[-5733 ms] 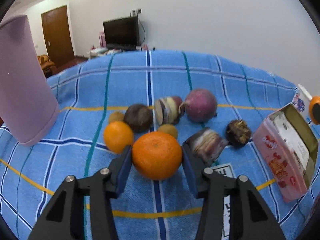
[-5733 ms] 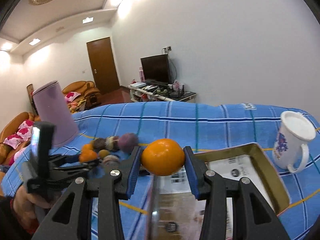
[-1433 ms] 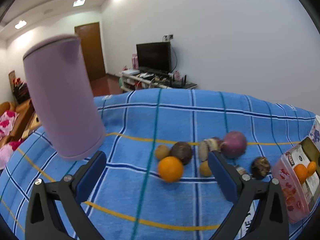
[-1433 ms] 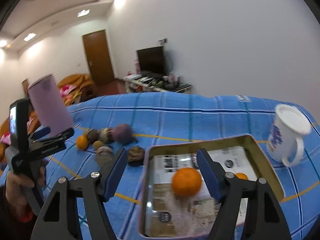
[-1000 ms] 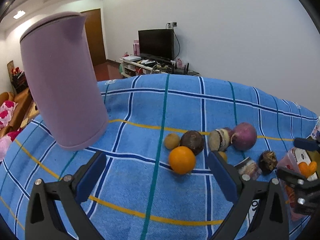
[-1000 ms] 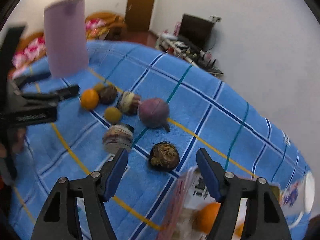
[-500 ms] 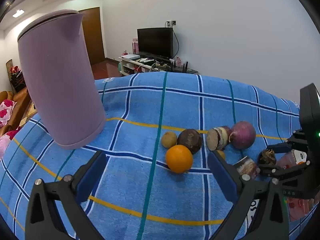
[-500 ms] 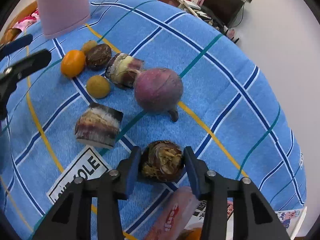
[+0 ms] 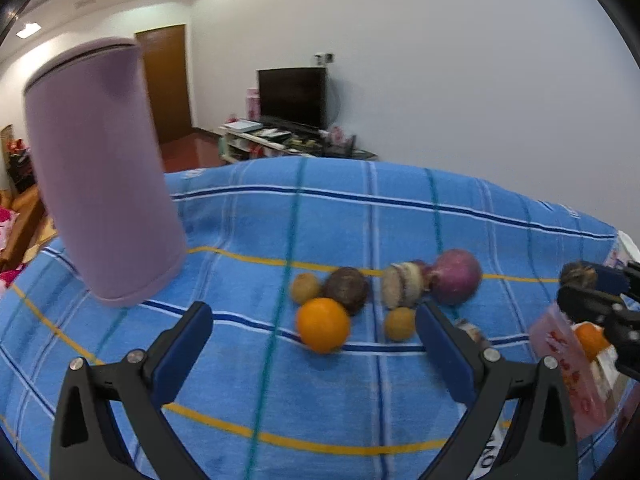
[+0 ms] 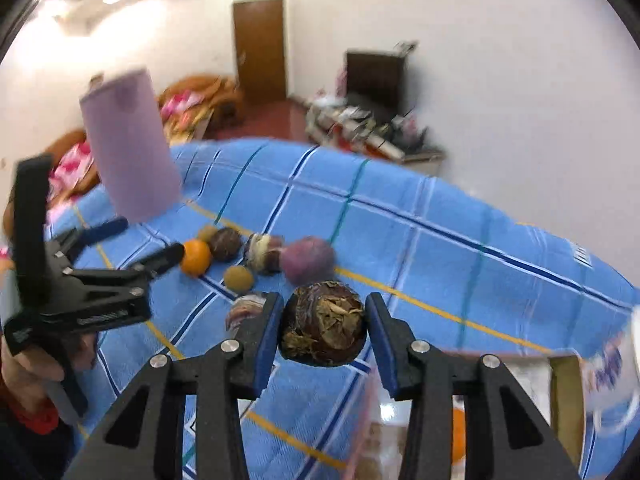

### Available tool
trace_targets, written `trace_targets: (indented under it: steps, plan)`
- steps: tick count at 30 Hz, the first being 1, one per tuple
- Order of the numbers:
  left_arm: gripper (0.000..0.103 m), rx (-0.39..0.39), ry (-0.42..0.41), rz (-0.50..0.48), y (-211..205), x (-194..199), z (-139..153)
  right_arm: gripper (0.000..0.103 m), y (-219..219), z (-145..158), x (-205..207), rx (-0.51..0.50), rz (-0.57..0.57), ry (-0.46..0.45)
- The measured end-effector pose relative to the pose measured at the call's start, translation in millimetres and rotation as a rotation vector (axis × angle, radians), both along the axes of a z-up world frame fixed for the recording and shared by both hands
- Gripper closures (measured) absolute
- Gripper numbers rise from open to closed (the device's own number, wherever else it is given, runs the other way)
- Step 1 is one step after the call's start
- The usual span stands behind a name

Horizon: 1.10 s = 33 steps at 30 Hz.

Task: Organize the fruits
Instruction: 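Grasp the dark brown mangosteen with the right tool, then lift the mangosteen toward the tray with the right tool while the left tool grasps a striped taro chunk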

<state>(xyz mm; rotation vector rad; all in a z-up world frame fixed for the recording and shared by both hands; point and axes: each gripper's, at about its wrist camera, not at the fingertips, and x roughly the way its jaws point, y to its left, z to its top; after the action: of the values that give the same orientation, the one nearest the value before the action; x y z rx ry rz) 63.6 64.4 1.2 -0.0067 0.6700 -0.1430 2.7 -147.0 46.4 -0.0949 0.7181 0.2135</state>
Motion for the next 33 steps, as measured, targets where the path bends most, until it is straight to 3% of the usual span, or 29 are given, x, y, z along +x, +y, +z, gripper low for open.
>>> trace_targets:
  steps: [3, 7, 10, 14, 20, 24, 30, 33]
  plan:
    - [0.000, -0.041, 0.037, -0.065, -13.4, 0.3, -6.8, 0.059, -9.9, -0.5, -24.8, 0.003, -0.082, -0.066]
    - [0.002, -0.067, 0.082, -0.081, -31.5, 1.8, -14.7, 0.059, -36.9, -2.4, -37.3, -0.026, -0.142, -0.106]
    - [0.005, -0.112, 0.131, -0.094, -48.2, 4.4, -18.1, 0.059, -55.6, -5.5, -40.8, 0.011, -0.189, -0.127]
    - [0.013, -0.023, 0.161, -0.067, -76.8, 6.0, -27.0, 0.059, -77.0, -3.7, -50.6, 0.028, -0.233, -0.200]
    - [0.028, -0.014, 0.239, -0.023, -95.9, 16.8, -41.9, 0.059, -108.7, -0.1, -62.6, 0.049, -0.290, -0.247]
    - [0.046, -0.001, 0.233, -0.023, -104.9, 19.0, -43.4, 0.059, -122.8, 4.2, -68.1, 0.083, -0.309, -0.264]
    - [0.047, -0.085, 0.225, -0.028, -92.2, 18.7, -41.6, 0.059, -136.6, 6.0, -73.8, 0.132, -0.337, -0.273]
    - [0.047, -0.110, 0.175, -0.046, -87.4, 11.4, -34.4, 0.059, -145.8, 1.7, -73.3, 0.178, -0.351, -0.255]
